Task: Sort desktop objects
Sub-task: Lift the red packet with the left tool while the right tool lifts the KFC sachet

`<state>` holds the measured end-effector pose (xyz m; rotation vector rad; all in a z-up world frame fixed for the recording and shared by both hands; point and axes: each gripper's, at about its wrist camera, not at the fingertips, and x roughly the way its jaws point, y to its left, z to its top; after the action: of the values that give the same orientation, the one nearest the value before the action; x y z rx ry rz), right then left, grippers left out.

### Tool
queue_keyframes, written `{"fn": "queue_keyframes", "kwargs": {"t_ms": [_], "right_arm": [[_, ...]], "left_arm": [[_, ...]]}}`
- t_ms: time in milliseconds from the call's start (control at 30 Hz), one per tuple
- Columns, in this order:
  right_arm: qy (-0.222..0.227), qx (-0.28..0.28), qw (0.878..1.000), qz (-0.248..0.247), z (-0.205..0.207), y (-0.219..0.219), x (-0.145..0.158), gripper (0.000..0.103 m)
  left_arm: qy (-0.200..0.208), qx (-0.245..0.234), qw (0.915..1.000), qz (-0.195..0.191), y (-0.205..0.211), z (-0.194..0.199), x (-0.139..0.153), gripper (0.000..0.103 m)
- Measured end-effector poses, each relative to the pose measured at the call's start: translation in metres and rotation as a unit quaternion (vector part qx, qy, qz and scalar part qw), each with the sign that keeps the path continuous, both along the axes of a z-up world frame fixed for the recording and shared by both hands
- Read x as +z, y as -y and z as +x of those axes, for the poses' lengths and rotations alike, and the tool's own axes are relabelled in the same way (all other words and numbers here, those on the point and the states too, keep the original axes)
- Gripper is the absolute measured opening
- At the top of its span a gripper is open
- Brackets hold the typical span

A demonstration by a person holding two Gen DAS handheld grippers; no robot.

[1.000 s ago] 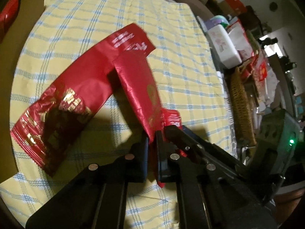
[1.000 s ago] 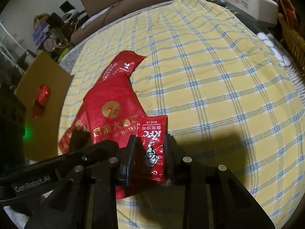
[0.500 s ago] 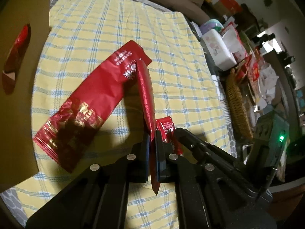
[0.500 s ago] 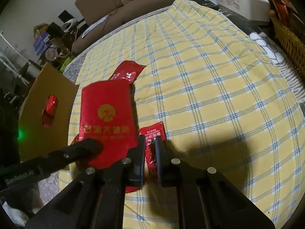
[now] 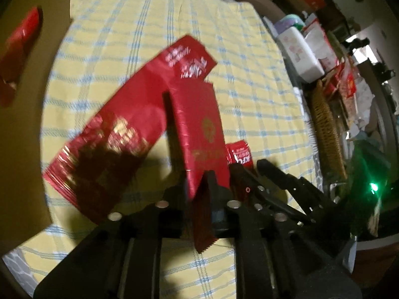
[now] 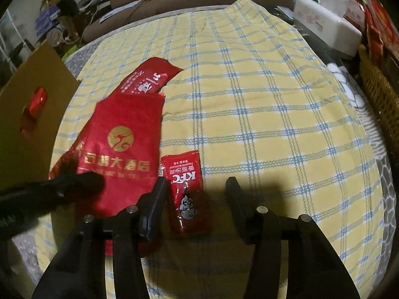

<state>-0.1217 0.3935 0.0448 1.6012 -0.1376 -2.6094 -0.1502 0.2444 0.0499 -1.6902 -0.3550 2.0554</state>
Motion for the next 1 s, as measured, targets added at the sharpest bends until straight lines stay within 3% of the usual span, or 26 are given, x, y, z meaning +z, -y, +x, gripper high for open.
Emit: {"fn": "queue_keyframes", "kwargs": {"t_ms": [33, 100, 233, 267, 367, 500, 667, 833, 1000], "right_arm": [[-0.002, 0.006, 1.0, 0.014, 0.001, 0.004, 0.0, 0.051], [-0.007, 0.019, 0.999, 0.037, 0.002, 0.012, -0.001, 0.05], [-0.011, 0.03, 0.998, 0.048, 0.005, 0.017, -0.002, 0.033], [-0.013, 0.033, 0.998, 0.049, 0.005, 0.018, -0.002, 0.032], [-0.017, 0.04, 0.997, 0.056, 0.005, 0.022, -0.001, 0.03], [-0.02, 0.028, 0.999, 0.03, 0.005, 0.014, 0.004, 0.017], [-0.021, 0.007, 1.0, -0.001, 0.005, 0.003, 0.009, 0.015], [-0.029, -0.01, 0.999, -0.04, 0.008, -0.007, 0.018, 0.005], [-0.035, -0.017, 0.997, -0.063, 0.014, -0.009, 0.028, 0.005]], "left_arm": [[0.007, -0.001, 1.0, 0.007, -0.001, 0.0, -0.004, 0.028], [0.008, -0.007, 0.9999, 0.003, -0.005, 0.002, -0.01, 0.029], [0.008, -0.006, 0.9999, 0.01, -0.007, 0.004, -0.014, 0.028], [0.006, -0.008, 0.9999, 0.008, -0.007, 0.003, -0.014, 0.018], [0.003, -0.011, 0.9999, 0.011, -0.008, 0.002, -0.01, 0.007], [-0.018, -0.015, 0.9996, 0.012, -0.006, 0.004, 0.005, 0.005], [-0.028, -0.013, 0.9994, 0.016, 0.003, 0.003, 0.021, 0.005], [-0.038, -0.009, 0.999, 0.024, 0.013, 0.002, 0.038, 0.005], [-0.054, -0.014, 0.998, 0.03, 0.021, 0.005, 0.061, 0.005]]}}
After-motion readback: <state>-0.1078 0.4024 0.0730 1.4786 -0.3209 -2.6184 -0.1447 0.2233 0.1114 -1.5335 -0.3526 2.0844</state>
